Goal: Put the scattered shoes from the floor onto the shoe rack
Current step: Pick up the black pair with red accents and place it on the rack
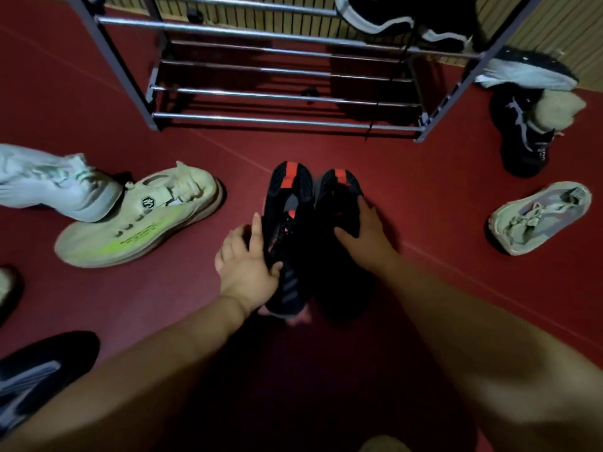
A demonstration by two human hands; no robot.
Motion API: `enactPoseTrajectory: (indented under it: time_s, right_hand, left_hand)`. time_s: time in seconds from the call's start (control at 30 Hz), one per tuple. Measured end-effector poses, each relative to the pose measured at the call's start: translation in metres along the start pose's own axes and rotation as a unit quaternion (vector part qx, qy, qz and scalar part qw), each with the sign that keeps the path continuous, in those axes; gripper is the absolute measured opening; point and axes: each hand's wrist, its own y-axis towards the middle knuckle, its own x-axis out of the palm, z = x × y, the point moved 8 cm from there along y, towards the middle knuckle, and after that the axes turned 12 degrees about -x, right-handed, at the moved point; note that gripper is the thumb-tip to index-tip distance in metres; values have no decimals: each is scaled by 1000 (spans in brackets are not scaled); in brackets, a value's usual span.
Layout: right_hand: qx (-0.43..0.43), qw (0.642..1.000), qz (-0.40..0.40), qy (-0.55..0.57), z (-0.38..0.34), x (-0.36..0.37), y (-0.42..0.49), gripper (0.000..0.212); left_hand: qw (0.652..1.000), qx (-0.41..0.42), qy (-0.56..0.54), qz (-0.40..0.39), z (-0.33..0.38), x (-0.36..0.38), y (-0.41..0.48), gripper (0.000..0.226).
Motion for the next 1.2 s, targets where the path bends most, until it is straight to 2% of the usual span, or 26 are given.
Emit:
enactPoseTrajectory:
  time_s: [0.07, 0.13, 0.17, 0.27, 0.4, 0.63, 0.77, 0.93, 1.1, 1.2]
  right_hand:
    - [-14, 997, 7, -70, 3, 4, -19, 84]
    - [2, 988, -44, -146, 12, 17, -42, 94]
    - [9, 982, -75, -176, 16, 23, -51, 100]
    - [7, 971, -97, -219, 18, 29, -59, 111]
    - [4, 975, -84, -205, 8, 33, -52, 113]
    - [-7, 986, -12, -166, 11, 39, -62, 111]
    - [89, 981, 2, -173, 23, 45, -73, 110]
    - [106, 986, 31, -125, 11, 43, -71, 99]
    - [88, 990, 105, -21, -2, 31, -67, 88]
    - [48, 977, 203, 46, -20, 9, -65, 79]
  left_hand:
    - [996, -15, 5, -86, 7, 17, -9, 112]
    - [987, -24, 44, -153, 10, 34, -19, 128]
    - [985, -26, 55, -161, 11, 38, -20, 132]
    - [987, -23, 47, -154, 14, 40, -19, 131]
    - [994, -9, 34, -100, 4, 25, -10, 119]
    - [995, -4, 76, -66, -9, 22, 1, 113]
    - [996, -4, 91, -25, -6, 17, 1, 105]
    - [997, 0, 72, -15, -10, -2, 2, 103]
    - [1000, -18, -24, -4, -16, -26, -6, 101]
    - [995, -40, -93, 20, -23, -43, -16, 106]
